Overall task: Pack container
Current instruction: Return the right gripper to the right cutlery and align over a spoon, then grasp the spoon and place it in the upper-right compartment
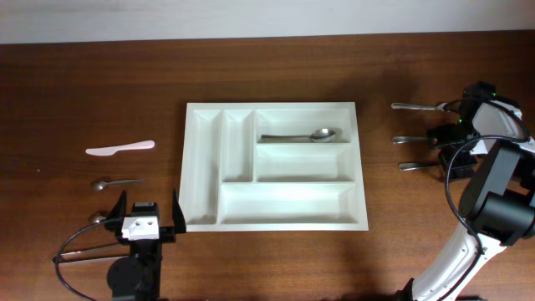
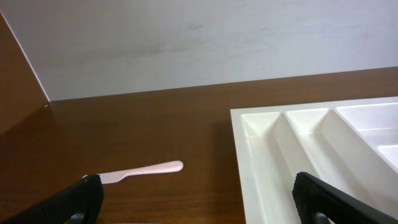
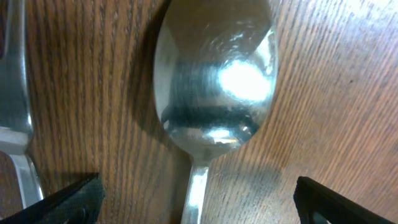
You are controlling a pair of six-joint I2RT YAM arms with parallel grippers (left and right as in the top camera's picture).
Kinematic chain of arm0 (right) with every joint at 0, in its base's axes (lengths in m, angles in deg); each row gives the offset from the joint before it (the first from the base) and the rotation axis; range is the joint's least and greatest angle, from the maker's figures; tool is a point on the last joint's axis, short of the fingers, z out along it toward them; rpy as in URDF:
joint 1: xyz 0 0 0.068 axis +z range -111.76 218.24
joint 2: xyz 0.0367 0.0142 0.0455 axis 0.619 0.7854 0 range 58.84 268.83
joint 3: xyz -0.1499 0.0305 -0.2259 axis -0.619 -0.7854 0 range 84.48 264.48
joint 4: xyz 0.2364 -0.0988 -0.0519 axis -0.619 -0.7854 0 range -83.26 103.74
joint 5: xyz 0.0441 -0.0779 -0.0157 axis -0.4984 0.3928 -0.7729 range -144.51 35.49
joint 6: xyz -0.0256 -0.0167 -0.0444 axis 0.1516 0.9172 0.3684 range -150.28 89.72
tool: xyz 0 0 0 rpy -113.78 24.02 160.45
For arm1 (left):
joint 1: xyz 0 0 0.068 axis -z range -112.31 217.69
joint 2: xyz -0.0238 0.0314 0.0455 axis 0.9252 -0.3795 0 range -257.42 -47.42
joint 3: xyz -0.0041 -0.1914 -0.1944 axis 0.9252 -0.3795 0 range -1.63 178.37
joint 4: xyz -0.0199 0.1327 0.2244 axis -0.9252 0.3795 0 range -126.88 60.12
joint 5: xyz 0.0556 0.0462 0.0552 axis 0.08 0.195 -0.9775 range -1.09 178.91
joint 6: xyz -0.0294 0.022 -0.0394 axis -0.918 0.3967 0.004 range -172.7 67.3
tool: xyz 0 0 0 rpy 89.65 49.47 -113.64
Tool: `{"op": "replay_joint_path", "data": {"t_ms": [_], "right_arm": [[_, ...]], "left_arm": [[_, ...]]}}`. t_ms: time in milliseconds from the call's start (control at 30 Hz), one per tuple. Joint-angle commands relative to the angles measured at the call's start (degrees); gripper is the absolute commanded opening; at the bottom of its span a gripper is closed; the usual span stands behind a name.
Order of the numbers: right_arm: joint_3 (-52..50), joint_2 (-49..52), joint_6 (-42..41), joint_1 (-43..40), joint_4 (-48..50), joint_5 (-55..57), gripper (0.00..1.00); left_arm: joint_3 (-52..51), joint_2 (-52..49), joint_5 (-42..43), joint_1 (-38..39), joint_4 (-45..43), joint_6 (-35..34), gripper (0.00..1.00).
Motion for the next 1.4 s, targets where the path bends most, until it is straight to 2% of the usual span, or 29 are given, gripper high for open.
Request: {"op": "replay_joint_path", "data": {"t_ms": [0,933,1000,1067,1167,1267,1367], "right_arm": [[-1.25,0.37,-0.39,-0.22,0.39,1.18,0.99],[-4.66,0.37,-0.39,-1.22,3.69,1.99,1.0],[-4.66,0.37,-0.39,-1.22,3.56,2.01,0.85],[-4.66,0.37,-0.39,-1.22,3.48,2.01,0.6],[-4.66,0.37,-0.42,-1.25,3.23,2.03,0.33],[-4.66,0.37,-0.44,-1.22,2.89,1.99,0.22],[-4.63,0.37,-0.44,-1.22,2.45,1.99,0.05]], "left_arm": [[-0.11,0.5,0.07,-0.17,0.31,0.92,0.99],[-0.11,0.5,0.07,-0.17,0.31,0.92,0.99],[-0.11,0.5,0.04,-0.17,0.31,0.92,0.99],[-0.11,0.5,0.07,-0.17,0.31,0.92,0.99],[-0.11,0.48,0.04,-0.17,0.31,0.92,0.99],[-0.11,0.5,0.04,-0.17,0.31,0.92,0.99],[-0.11,0.5,0.07,-0.17,0.31,0.92,0.99]]}}
